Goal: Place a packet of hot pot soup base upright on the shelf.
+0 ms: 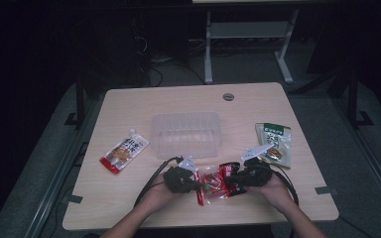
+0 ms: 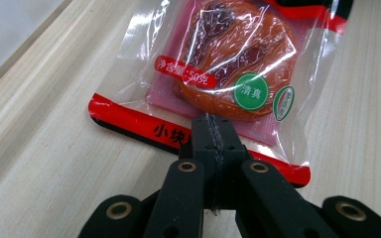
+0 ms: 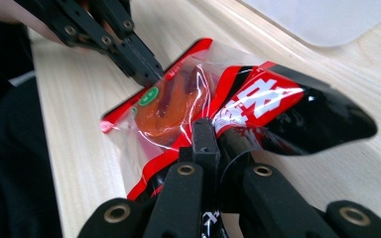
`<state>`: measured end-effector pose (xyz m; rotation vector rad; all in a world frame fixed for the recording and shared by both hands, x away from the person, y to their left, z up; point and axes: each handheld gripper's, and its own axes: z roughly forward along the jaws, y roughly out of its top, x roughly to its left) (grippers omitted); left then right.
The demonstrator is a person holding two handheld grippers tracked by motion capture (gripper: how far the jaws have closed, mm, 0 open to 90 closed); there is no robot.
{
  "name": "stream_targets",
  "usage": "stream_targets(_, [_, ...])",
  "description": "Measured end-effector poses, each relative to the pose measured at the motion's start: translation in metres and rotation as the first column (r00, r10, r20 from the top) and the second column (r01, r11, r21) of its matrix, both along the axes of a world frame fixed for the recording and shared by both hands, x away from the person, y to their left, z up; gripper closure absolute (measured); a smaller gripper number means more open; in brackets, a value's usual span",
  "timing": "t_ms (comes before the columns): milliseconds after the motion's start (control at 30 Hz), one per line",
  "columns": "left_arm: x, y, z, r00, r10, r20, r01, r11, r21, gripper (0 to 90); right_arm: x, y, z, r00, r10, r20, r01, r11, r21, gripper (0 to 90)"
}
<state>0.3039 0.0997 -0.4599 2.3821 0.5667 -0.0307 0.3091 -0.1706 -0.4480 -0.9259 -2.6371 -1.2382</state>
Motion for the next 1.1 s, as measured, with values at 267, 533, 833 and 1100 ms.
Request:
stream_targets(267, [0.0,0.004,0.004,1.0,-0.001,-0.002,0.001,1.0,-0.006,89.8,0.001,-0.007,0.006,0.9991,0.019,-0.036,-0.015,0.994,0.105,90.0])
stream_targets(533, [0.0,0.008,0.008,1.0,0.005,0.003,-0.005,0.9996,-0.026,89.8,-0.003,-0.006,0.019,0.9975,0.071,0.0,-0.07,0.974,0.214,90.0])
stream_targets(833, [0.0,0.011,0.01,0.9999,-0.001,-0.011,0.0,0.9987,-0.051,86.9,-0.006,-0.005,0.028,0.9934,0.107,0.04,-0.114,0.963,0.243,90.0])
stream_targets(1100, [-0.001,0.024,0.016,0.9996,0.012,-0.024,-0.013,0.9986,-0.051,65.9,-0.008,-0.002,0.035,0.9916,0.118,0.054,-0.127,0.957,0.26,90.0])
